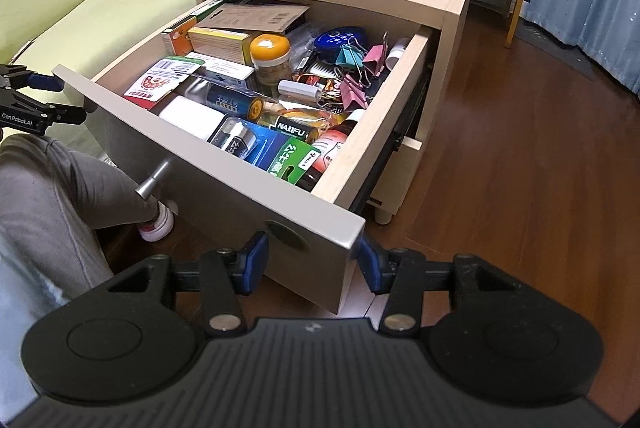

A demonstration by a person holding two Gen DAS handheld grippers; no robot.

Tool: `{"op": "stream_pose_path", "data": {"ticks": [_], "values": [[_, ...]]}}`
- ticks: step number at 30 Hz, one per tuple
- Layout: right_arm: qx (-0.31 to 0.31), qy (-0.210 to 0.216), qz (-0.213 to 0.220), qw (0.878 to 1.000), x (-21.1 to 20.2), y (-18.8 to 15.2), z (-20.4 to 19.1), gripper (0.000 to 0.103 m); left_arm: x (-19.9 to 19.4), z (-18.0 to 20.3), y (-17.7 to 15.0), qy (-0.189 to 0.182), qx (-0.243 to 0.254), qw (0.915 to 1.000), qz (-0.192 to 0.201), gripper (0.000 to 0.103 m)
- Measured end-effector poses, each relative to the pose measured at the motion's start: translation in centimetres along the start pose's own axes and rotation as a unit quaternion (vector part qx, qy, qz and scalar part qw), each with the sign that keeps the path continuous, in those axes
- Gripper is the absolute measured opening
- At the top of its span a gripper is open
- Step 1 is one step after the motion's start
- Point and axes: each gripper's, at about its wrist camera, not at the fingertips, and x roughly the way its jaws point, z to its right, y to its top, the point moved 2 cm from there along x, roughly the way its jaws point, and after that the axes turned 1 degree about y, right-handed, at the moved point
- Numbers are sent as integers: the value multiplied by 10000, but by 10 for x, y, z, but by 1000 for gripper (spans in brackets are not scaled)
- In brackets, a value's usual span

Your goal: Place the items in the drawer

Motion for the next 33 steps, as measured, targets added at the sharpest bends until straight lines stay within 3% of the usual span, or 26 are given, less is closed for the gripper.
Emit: {"op": "stream_pose_path", "data": {"ticks": [33], "values": [[139,-292,321,9990,-6,-5,-4,44,-4,-4,-5,64,-110,9999,56,93]]}}
